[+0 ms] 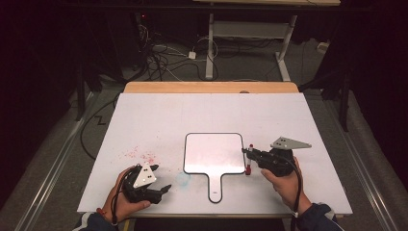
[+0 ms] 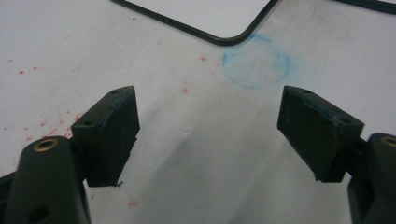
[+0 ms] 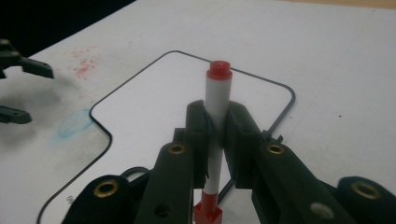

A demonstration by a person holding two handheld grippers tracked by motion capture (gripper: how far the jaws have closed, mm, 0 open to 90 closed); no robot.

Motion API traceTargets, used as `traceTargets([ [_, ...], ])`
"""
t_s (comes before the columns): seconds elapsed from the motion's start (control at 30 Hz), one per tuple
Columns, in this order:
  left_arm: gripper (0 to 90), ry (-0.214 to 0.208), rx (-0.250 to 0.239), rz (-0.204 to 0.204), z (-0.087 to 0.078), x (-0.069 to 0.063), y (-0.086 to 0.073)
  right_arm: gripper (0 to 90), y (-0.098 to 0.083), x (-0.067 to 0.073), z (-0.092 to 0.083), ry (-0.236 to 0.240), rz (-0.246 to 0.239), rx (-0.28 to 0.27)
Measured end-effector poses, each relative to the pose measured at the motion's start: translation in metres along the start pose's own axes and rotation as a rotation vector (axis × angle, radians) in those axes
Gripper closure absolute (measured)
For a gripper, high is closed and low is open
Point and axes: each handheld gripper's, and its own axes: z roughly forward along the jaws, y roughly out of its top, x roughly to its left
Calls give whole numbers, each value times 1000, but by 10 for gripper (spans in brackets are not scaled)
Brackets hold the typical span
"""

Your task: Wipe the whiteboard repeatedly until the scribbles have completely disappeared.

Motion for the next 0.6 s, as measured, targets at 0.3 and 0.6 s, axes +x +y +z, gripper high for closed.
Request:
traceTargets([
  [0.3, 200, -8, 11, 13, 2, -2, 2, 811, 4, -18, 28, -16, 67, 4],
  [0.6, 201, -14, 21, 18, 4, -2, 1, 811, 5, -32, 49, -30, 138, 12],
])
